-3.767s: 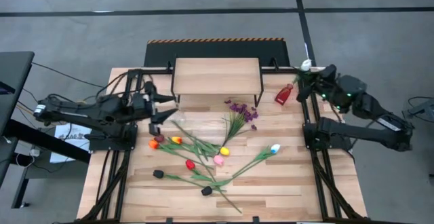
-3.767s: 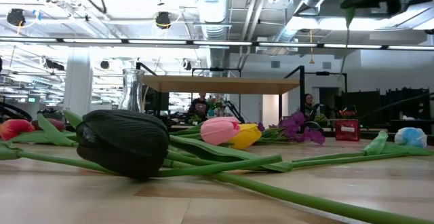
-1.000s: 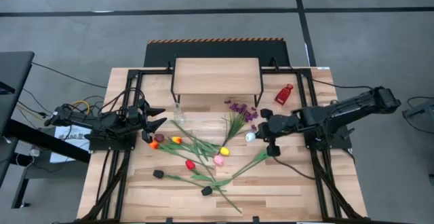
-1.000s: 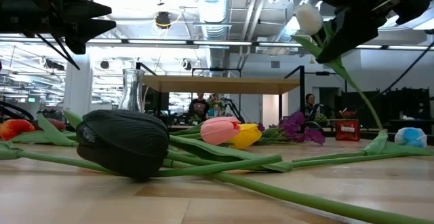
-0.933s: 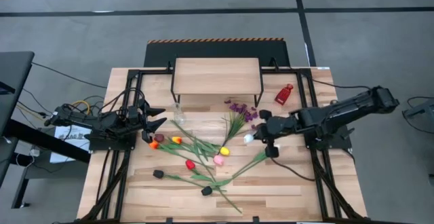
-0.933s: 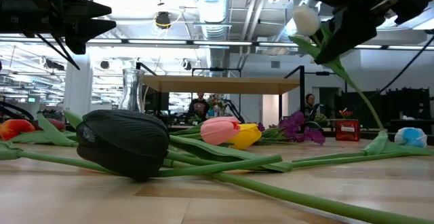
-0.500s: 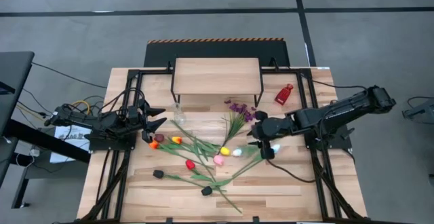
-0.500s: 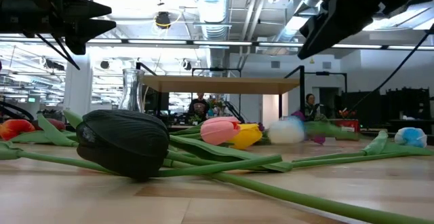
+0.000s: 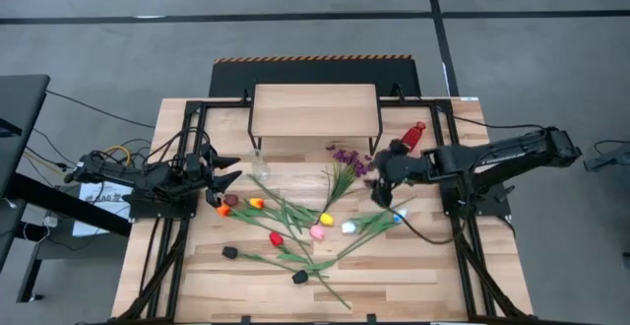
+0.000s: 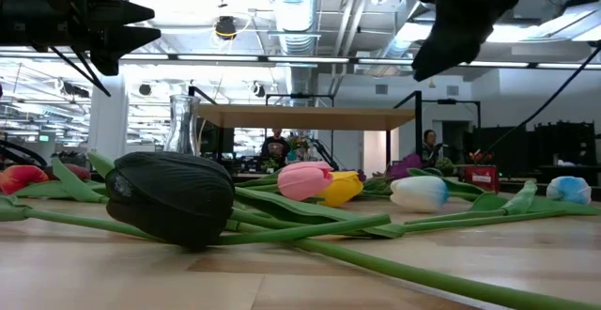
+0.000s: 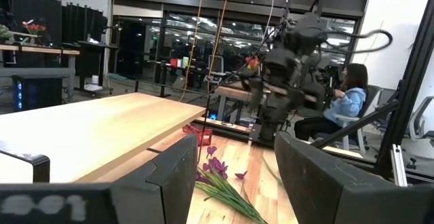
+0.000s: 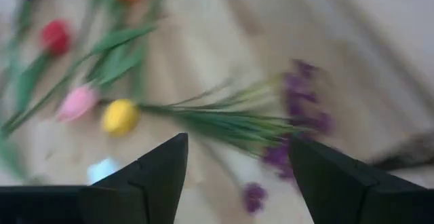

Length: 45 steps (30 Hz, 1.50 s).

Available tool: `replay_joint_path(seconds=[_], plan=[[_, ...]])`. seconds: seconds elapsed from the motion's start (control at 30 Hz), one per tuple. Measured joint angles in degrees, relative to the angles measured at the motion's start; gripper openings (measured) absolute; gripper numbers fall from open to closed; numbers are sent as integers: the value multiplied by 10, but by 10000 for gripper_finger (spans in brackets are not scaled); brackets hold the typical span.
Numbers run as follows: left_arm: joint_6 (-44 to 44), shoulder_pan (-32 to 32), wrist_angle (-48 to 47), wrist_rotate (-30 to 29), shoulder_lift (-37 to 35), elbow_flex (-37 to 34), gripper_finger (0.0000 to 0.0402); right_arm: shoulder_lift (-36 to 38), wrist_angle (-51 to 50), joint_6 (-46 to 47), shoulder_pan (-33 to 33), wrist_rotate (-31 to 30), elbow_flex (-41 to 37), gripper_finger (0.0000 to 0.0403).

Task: Pick and place flowers into a vace then onto a shelf
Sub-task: Adjust the red vase

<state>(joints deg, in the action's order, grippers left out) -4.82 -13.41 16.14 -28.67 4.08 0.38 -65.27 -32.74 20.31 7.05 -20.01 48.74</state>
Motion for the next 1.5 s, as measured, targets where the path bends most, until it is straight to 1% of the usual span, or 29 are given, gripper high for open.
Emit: replay_joint_path(seconds=[0.07,0.13,0.27,0.4,0.47,0.57,0.7,0.87,0.97,1.17,1.4,1.5], plan=[[-1,0,0,0,0,0,187,9,-46,40,-18,-24,20,242],[-3,0,0,0,0,0,187,19,-90,80,-42,-31,40,237],[-14,0,5,0,0,0,187,34,-157,141,-104,-28,74,224],[-27,0,9,3,0,4,187,39,-220,174,-180,-26,101,212],[-30,0,6,17,0,6,187,39,-249,188,-224,-21,110,208],[-34,0,27,37,0,8,187,38,-270,201,-300,14,121,206],[-32,0,53,43,0,8,187,34,-265,203,-393,88,123,206],[5,0,82,44,0,10,187,6,-266,190,-478,148,124,210],[31,0,82,44,0,10,187,-21,-266,178,-512,161,124,211],[70,0,79,43,0,11,187,-86,-269,217,-562,165,124,208],[67,0,59,43,0,11,187,-168,-270,283,-604,179,123,209],[54,0,53,43,0,11,187,-202,-271,299,-614,204,123,204]])
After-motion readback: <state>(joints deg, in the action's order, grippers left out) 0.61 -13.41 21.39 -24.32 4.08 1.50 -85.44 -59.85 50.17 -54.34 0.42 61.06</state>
